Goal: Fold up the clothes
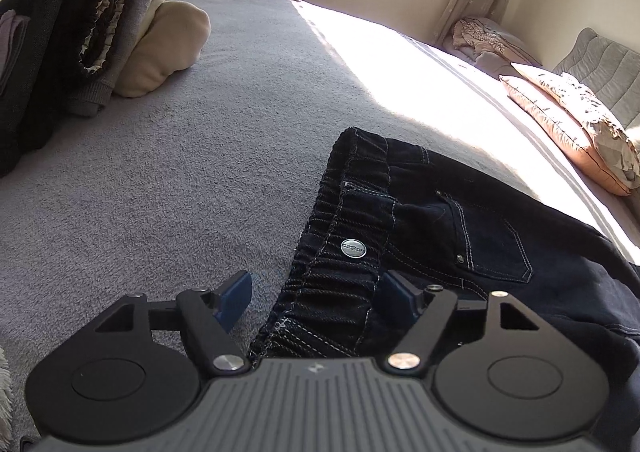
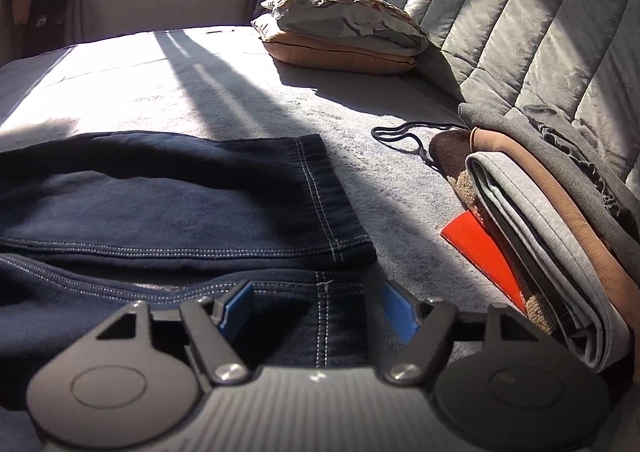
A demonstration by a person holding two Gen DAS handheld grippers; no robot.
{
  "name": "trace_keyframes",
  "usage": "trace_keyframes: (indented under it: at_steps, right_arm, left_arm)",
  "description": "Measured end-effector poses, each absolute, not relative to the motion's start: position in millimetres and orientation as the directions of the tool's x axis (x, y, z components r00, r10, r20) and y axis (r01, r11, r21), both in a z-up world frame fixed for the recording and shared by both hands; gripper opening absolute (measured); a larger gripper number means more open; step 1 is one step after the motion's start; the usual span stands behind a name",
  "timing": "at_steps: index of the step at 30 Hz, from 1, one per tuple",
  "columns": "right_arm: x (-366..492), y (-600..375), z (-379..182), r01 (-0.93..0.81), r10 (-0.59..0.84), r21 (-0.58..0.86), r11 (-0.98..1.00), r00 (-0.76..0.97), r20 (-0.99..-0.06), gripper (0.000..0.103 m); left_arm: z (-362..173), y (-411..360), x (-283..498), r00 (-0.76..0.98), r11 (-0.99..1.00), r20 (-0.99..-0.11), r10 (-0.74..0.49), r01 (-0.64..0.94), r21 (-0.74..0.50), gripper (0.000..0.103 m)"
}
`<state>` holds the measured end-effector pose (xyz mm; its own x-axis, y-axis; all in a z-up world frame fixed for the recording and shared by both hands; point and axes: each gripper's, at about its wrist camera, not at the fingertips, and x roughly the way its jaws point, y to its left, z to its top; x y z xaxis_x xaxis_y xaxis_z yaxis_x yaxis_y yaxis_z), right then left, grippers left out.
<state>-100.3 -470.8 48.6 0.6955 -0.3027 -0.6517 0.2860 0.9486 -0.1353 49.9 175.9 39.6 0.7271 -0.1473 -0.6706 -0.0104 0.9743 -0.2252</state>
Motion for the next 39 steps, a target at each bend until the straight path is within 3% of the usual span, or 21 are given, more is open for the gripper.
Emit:
trace_keyframes:
  at_steps: [4,8,11,16,20,26,28,31,32,39]
  right_arm:
    - [-105,-437,54,0.113,-0.161,-0.118,0.987,0.782,-0.602,0.07]
    - [-84,-406,25,-0.034,-0.098,-0.16,0.986,0.66,-0.745,0.07]
    - [-80,-386,13,-0.077,-0.139,-0.247,0.966,0.652,-0.746,0.07]
    - [-86,-375,37,-0.089,-0.042,-0.168,0.982,0.76,-0.649,0.075]
    - [-76,-348,36,-0.114,0.004,-0.13,0.985,0.767,-0.641,0.075]
    - [-53,-290,35,-0.212,0.159,-0.008,0.977,0.758,-0.633,0.07]
    - [-46,-272,34,-0.265,0.21,0.008,0.964,0.745,-0.633,0.069]
    - [-30,-247,9,-0.309,0.187,-0.027,0.951,0.64,-0.746,0.07]
    - [-31,-244,5,-0.312,0.179,-0.042,0.949,0.646,-0.742,0.073]
    - [-42,-256,3,-0.332,0.208,-0.025,0.943,0.644,-0.737,0.075]
  left_arm:
    - [36,169,50,0.726,0.986,-0.678,-0.11,-0.007,-0.168,0.076]
    - [31,174,51,0.726,0.984,-0.68,-0.1,-0.029,-0.175,0.086]
    - [33,181,51,0.722,0.975,-0.683,-0.117,-0.048,-0.217,0.086]
    - [54,169,39,0.76,0.981,-0.646,-0.069,-0.065,-0.182,0.082]
    - [71,137,28,0.794,0.986,-0.594,-0.129,0.04,-0.162,0.083]
    - [58,55,19,0.72,0.954,-0.628,-0.294,0.255,-0.155,0.083]
    - [49,32,18,0.695,0.946,-0.653,-0.303,0.301,-0.118,0.083]
    - [29,13,23,0.668,0.948,-0.703,-0.245,0.316,-0.03,0.083]
    - [23,10,25,0.661,0.947,-0.714,-0.231,0.322,-0.008,0.084]
    - [24,32,26,0.66,0.947,-0.705,-0.26,0.316,-0.053,0.083]
